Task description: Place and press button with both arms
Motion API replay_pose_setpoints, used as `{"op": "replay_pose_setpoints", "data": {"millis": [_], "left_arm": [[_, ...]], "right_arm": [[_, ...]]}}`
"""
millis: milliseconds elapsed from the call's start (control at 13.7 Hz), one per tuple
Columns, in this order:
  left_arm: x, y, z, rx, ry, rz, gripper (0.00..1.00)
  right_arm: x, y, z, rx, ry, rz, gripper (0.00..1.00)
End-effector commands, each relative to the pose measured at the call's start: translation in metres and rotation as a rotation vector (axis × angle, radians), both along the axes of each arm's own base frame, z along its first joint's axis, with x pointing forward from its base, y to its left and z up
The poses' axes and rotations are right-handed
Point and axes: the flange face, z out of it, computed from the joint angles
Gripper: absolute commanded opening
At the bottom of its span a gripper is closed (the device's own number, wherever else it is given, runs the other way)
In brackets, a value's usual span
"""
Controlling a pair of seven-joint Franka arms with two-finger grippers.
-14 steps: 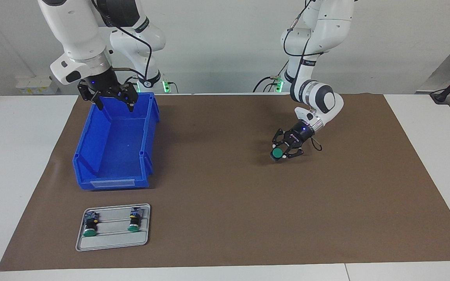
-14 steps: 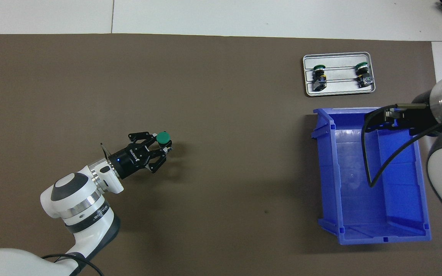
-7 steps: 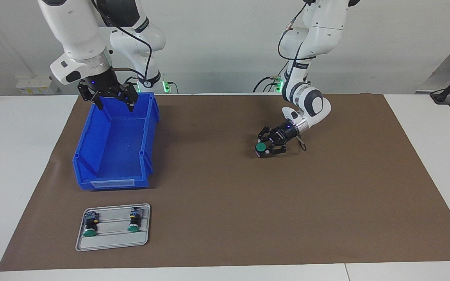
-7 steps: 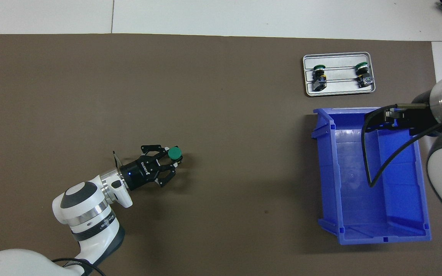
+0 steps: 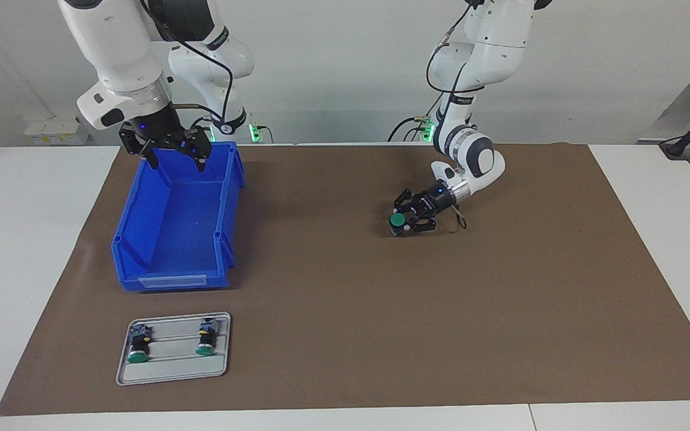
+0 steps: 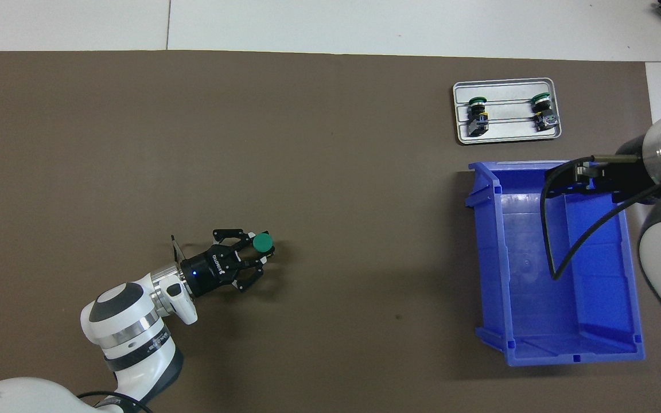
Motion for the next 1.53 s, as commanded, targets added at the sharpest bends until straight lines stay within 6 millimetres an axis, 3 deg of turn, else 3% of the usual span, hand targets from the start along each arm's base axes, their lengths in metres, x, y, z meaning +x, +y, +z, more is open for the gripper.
{"op": "replay_pose_setpoints", "data": {"millis": [0, 218, 291, 800, 1019, 1455], "left_arm": [[-0.009, 0.004, 0.003, 0.001, -0.052, 0.01, 0.5], [-0.01, 0.005, 0.001, 0.008, -0.048, 0.011, 0.81], [-0.011, 0.005, 0.0, 0.012, -0.045, 0.009, 0.98], [-0.013, 0.013, -0.014, 0.124, -0.003, 0.02, 0.99], [0.003, 0.022, -0.007, 0.17, -0.023, 0.012, 0.98], [0.063, 0.096, 0.022, 0.349, 0.023, 0.043, 0.95]], "right_arm": [[-0.004, 0.0, 0.0, 0.021, -0.002, -0.016, 1.0], [-0.004, 0.0, 0.0, 0.021, 0.0, -0.016, 1.0], [-0.004, 0.0, 0.0, 0.021, 0.0, -0.016, 1.0], [-0.004, 0.0, 0.0, 0.021, 0.0, -0.016, 1.0], [-0.004, 0.0, 0.0, 0.021, 0.0, -0.016, 1.0], [-0.004, -0.001, 0.0, 0.021, 0.0, -0.018, 1.0]]}}
